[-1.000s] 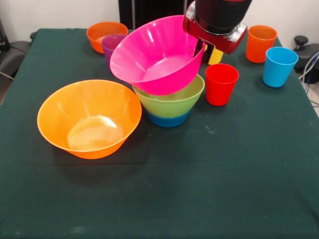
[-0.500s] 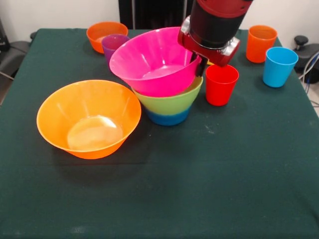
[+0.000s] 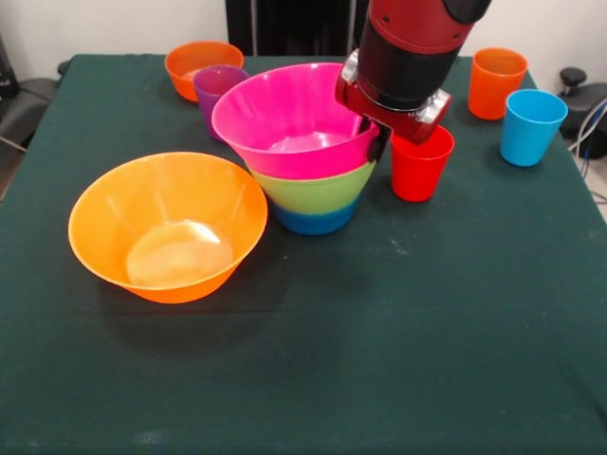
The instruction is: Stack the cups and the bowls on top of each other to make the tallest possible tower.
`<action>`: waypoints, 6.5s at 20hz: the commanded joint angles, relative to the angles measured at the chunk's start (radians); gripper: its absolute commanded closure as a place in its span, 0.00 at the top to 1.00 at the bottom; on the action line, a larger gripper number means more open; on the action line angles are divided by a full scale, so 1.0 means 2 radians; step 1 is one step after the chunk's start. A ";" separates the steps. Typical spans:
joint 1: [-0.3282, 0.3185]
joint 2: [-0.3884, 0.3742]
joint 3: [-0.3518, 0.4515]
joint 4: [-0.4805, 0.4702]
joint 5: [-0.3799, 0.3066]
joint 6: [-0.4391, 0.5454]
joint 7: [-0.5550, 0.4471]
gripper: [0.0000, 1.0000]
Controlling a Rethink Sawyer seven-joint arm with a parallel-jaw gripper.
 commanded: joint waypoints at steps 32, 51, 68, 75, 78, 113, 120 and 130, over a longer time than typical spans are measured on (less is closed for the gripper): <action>-0.008 -0.001 0.042 0.040 -0.011 -0.062 0.031 1.00; -0.019 -0.082 0.039 0.054 -0.008 0.026 -0.013 1.00; -0.052 -0.131 0.069 0.055 -0.021 0.076 -0.052 1.00; -0.068 -0.113 0.073 0.044 -0.050 0.055 -0.082 1.00; -0.073 -0.098 0.072 0.030 -0.065 0.045 -0.093 1.00; -0.179 -0.116 0.153 0.027 -0.143 0.084 -0.155 1.00; -0.203 -0.101 0.176 -0.012 -0.163 0.118 -0.169 1.00; -0.209 -0.056 0.196 -0.119 -0.198 0.205 -0.175 1.00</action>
